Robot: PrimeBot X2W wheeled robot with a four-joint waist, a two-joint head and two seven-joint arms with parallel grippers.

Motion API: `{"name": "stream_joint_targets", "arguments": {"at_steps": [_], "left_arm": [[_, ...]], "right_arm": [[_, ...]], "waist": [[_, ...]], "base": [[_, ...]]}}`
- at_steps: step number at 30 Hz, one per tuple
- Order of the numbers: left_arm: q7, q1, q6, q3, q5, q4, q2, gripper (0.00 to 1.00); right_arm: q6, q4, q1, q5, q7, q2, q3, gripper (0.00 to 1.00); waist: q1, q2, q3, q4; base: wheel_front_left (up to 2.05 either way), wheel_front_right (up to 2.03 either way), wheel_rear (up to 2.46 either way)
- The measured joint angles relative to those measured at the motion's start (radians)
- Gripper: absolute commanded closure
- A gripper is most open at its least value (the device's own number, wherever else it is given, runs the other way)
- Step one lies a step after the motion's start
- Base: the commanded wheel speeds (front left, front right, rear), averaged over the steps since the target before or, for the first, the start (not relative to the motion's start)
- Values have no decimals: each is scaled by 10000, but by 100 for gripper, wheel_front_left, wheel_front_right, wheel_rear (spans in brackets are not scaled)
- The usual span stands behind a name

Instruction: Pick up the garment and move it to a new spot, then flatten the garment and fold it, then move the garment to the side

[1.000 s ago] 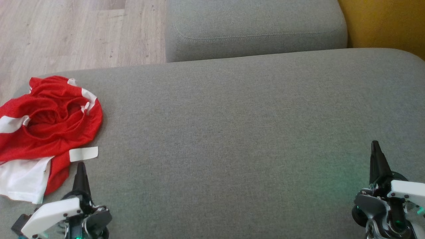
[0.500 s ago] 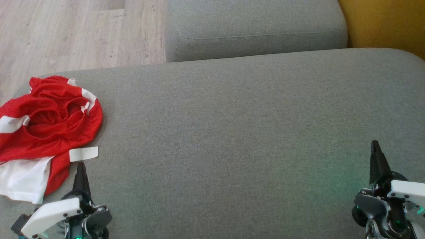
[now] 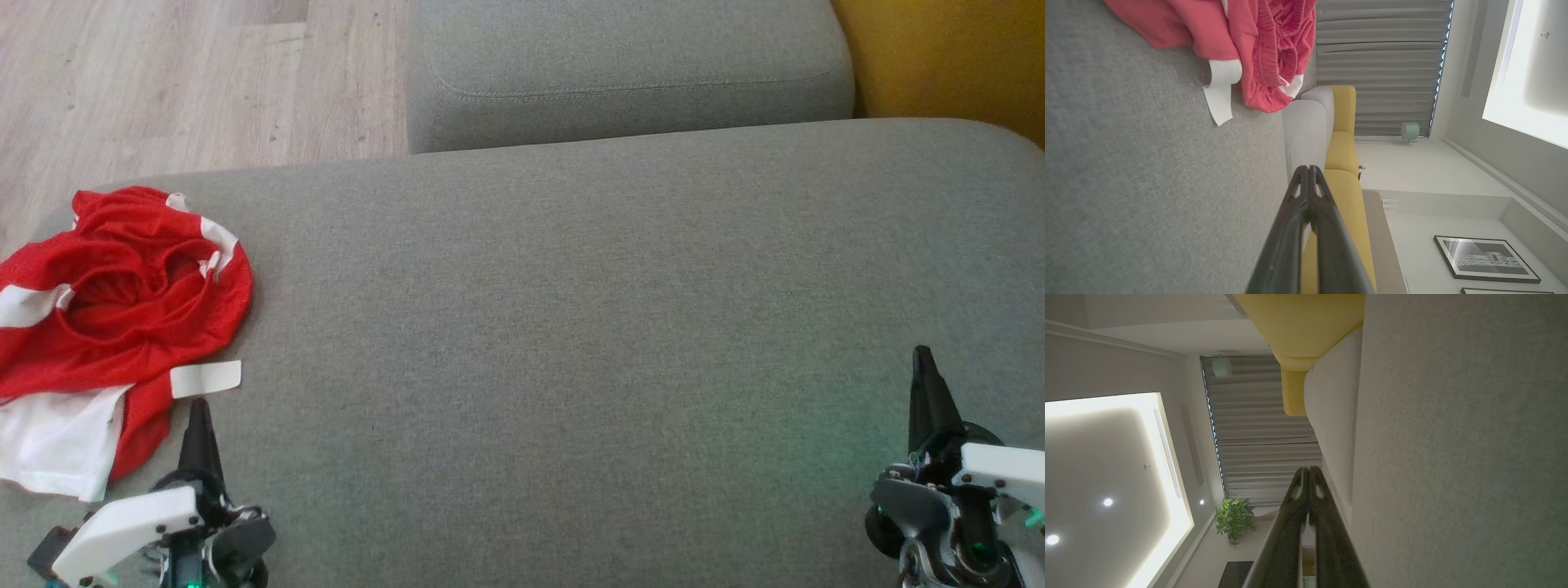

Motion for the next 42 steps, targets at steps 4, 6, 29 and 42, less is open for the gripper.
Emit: {"name": "stream_joint_targets", "arguments": {"at_steps": [4, 6, 29, 42], "left_arm": [[0, 0, 0, 0, 0, 0, 0, 100], [0, 0, 0, 0, 0, 0, 0, 100], [-2, 362, 8, -109, 0, 667, -31, 0], [-330, 624, 19, -176, 767, 752, -71, 0]], "right_arm": [[0, 0, 0, 0, 0, 0, 0, 100], [0, 0, 0, -2, 0, 0, 0, 100], [0, 685, 373, 0, -4, 44, 27, 0], [0, 840, 605, -318, -295, 54, 493, 0]], "waist": [[0, 0, 0, 0], [0, 0, 0, 0], [0, 0, 0, 0], [0, 0, -60, -24]], "base": [[0, 0, 0], [0, 0, 0], [0, 0, 0], [0, 0, 0]]}}
